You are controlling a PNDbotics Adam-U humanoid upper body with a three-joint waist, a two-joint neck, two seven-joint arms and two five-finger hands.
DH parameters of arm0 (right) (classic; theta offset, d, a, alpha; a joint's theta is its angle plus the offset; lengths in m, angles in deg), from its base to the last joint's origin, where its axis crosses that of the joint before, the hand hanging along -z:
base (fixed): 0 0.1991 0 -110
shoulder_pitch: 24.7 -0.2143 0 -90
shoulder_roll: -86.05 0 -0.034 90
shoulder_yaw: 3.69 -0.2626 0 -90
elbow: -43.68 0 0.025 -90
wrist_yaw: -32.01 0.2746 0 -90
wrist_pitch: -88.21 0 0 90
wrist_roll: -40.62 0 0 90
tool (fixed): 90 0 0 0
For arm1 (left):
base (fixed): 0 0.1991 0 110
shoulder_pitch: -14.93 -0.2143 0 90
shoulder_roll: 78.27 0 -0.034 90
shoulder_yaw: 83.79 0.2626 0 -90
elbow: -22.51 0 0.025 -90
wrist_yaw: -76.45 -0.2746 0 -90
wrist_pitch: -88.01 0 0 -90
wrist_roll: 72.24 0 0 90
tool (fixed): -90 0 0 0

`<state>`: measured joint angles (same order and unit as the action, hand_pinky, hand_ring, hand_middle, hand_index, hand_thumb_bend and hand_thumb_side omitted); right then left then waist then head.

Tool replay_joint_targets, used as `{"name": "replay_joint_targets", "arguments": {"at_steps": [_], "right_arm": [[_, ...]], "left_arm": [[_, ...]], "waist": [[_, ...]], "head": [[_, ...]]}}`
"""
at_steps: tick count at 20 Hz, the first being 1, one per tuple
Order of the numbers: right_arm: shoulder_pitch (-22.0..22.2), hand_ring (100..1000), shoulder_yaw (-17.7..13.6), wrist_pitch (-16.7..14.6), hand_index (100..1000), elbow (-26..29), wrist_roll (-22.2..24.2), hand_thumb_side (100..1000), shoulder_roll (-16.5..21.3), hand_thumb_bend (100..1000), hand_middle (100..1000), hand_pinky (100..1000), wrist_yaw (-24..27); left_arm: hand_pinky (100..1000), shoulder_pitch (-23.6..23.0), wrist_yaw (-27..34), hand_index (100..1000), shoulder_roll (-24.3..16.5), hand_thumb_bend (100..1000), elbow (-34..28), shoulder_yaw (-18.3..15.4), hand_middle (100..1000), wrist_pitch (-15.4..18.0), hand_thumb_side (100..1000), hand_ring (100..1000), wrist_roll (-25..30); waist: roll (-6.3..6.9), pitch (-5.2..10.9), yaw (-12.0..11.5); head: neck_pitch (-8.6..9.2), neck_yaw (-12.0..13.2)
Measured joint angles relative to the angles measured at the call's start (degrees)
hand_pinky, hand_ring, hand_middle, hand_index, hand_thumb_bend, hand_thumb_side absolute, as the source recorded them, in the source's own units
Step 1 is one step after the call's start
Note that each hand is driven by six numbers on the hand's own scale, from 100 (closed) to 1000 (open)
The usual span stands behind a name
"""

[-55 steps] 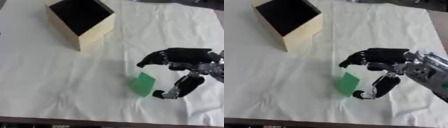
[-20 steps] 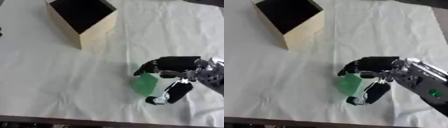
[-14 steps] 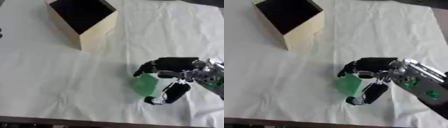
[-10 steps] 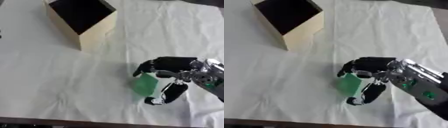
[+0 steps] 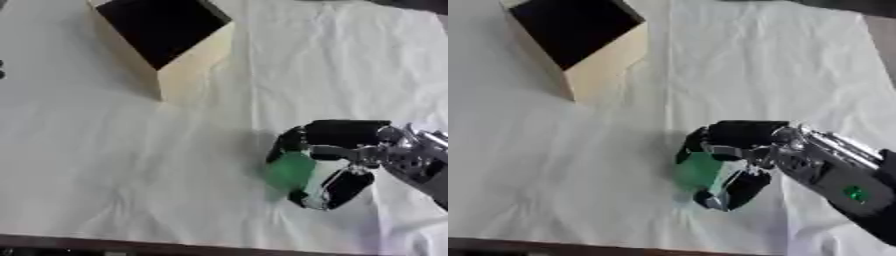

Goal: Pick up objects on the table and place them in the box.

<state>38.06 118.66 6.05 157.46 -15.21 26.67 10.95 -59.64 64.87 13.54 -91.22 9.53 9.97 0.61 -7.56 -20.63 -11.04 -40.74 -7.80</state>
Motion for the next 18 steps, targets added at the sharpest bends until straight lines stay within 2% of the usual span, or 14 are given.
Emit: {"name": "replay_joint_targets", "arguments": {"at_steps": [9, 18], "right_arm": [[-0.02, 761, -0.1, 1.37, 772, 0.0, -1.65, 174, -0.08, 100, 688, 698, 4.57], [-1.95, 763, -1.93, -1.87, 771, 0.0, -4.23, 110, 1.42, 100, 694, 703, 4.4]], "left_arm": [[567, 0.0, 0.0, 729, 0.0, 237, 0.0, 0.0, 760, -0.15, 704, 586, 0.15], [568, 0.0, 0.0, 727, 0.0, 235, 0.0, 0.0, 760, -0.14, 704, 587, 0.16]], "waist": [[0.0, -0.01, 0.04], [-0.16, 0.14, 0.14]], "head": [[0.0, 0.0], [0.01, 0.0]]}}
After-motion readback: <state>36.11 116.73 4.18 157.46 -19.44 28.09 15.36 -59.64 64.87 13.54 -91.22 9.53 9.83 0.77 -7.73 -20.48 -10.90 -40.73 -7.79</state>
